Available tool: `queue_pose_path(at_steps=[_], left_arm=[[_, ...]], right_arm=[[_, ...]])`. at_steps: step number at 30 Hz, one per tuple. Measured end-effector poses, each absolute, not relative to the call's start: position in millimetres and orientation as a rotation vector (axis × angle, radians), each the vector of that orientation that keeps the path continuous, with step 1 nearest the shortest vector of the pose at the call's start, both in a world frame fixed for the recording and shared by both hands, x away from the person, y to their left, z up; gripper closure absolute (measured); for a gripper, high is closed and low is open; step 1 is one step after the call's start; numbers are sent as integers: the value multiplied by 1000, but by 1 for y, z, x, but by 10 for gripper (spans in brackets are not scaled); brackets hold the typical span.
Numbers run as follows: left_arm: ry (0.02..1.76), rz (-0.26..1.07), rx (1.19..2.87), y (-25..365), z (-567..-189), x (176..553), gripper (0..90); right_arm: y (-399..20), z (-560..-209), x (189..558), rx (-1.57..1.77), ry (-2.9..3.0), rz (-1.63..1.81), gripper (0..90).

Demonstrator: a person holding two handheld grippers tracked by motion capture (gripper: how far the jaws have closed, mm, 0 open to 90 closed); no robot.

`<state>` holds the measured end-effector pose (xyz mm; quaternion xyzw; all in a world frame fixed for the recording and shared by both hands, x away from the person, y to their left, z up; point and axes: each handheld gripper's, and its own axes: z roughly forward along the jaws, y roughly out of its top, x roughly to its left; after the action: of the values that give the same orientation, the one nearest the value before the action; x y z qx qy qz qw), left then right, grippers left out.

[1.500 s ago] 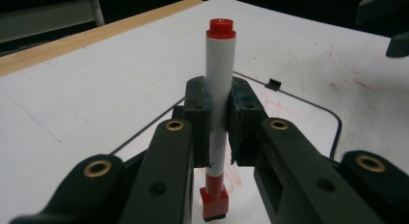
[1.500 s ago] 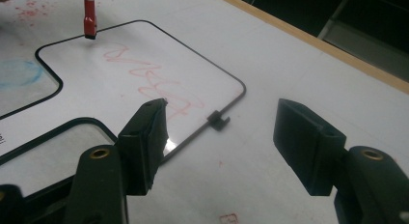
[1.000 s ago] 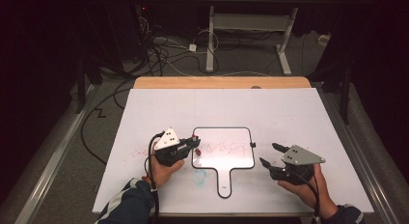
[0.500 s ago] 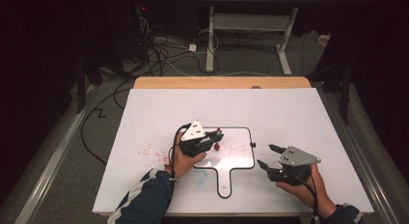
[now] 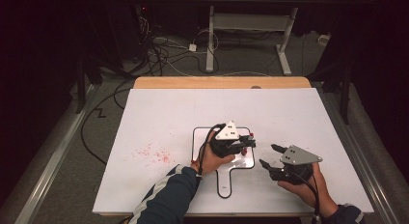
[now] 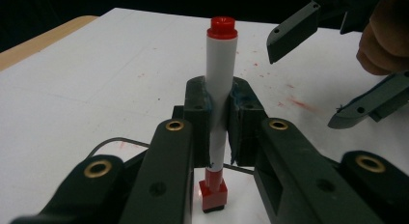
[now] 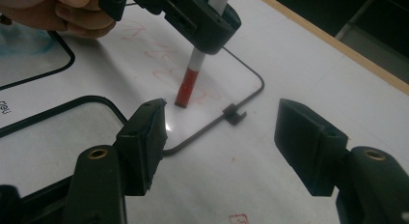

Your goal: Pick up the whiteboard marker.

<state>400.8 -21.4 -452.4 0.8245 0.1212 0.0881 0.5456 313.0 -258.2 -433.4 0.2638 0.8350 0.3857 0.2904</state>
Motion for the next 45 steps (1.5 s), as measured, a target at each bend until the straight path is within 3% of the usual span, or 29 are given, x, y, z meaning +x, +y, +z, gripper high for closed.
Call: queue_pose_path(at_steps=[17, 36, 45], left_arm=[[325, 215, 2040, 23, -444, 406, 790], [413, 365, 2166, 99, -434, 398, 790], [452, 358, 2096, 109, -441, 395, 790]], right_arm=[[-257, -432, 312, 695, 2219, 1025, 366], [-257, -429, 312, 701, 2210, 1025, 366], [-256, -429, 312, 697, 2210, 1022, 365]])
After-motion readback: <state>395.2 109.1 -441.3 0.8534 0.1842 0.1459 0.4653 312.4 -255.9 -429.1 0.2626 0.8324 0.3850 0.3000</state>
